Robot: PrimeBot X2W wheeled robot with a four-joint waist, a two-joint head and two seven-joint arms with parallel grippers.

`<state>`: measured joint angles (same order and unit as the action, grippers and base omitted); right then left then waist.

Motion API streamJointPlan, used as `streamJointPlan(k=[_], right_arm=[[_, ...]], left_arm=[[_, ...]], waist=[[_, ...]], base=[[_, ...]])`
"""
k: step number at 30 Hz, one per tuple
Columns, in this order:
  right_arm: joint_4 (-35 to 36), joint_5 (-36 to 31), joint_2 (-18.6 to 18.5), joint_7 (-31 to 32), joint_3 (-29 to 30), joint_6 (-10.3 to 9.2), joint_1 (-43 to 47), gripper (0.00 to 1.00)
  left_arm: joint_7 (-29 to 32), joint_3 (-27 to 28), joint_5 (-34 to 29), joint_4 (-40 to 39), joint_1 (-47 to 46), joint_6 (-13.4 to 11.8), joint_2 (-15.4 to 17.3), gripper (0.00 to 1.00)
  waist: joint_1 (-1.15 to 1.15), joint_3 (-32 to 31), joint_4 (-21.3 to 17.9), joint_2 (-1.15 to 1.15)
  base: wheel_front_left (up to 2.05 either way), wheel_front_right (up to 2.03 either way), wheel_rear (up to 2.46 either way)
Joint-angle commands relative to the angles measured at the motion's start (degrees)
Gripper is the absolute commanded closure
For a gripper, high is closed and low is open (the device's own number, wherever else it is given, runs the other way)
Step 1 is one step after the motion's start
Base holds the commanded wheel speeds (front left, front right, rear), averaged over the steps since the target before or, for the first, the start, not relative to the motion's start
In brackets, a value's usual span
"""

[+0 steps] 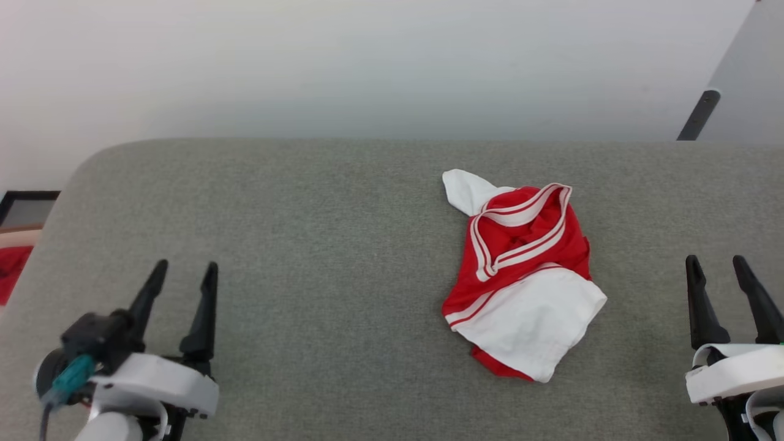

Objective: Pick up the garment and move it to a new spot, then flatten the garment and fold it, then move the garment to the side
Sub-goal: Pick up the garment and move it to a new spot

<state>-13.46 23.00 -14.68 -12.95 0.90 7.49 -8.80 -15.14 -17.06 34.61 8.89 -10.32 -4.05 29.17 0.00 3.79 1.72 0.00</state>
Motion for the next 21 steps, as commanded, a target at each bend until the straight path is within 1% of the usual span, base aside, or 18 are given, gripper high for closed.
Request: streamJointPlan(k=[1, 4, 8, 11, 16, 21], right_arm=[[0.7, -0.6, 0.2, -0.3, 0.3, 0.01, -0.6, 0.00], [1.9, -0.5, 0.6, -0.3, 0.7, 0.01, -0.5, 0.00], [2.4, -0.8, 1.5, -0.1, 0.5, 0.01, 0.6, 0.00], [1.9, -0.7, 2.0, -0.1, 0.2, 0.01, 1.3, 0.00], [1.6, -0.7, 2.4, -0.3, 0.4, 0.01, 1.4, 0.00], [1.5, -0.7, 2.5, -0.5, 0.5, 0.00, 1.4, 0.00]], left_arm=[[0.0, 2.1, -2.1, -1.7, 1.9, 0.0, -1.0, 0.00], [0.0, 5.6, -5.3, -4.1, 4.7, 0.8, -3.1, 0.00], [0.0, 8.0, -7.9, -4.6, 7.3, 2.5, -5.3, 0.00], [0.0, 8.6, -10.2, -3.2, 8.6, 3.3, -6.6, 0.00], [0.0, 10.6, -11.8, -2.5, 9.3, 5.0, -9.1, 0.00], [0.0, 12.1, -13.4, -1.9, 9.1, 6.4, -10.8, 0.00]], waist=[[0.00, -0.1, -0.5, 0.00], [0.00, -0.2, -0.9, 0.00], [0.00, -0.2, -1.1, 0.00], [0.00, -0.2, -1.1, 0.00], [0.00, -0.1, -0.9, 0.00], [0.00, -0.3, -0.6, 0.00]], base=[[0.00, 0.00, 0.00], [0.00, 0.00, 0.00], [0.00, 0.00, 0.00], [0.00, 0.00, 0.00], [0.00, 0.00, 0.00], [0.00, 0.00, 0.00]])
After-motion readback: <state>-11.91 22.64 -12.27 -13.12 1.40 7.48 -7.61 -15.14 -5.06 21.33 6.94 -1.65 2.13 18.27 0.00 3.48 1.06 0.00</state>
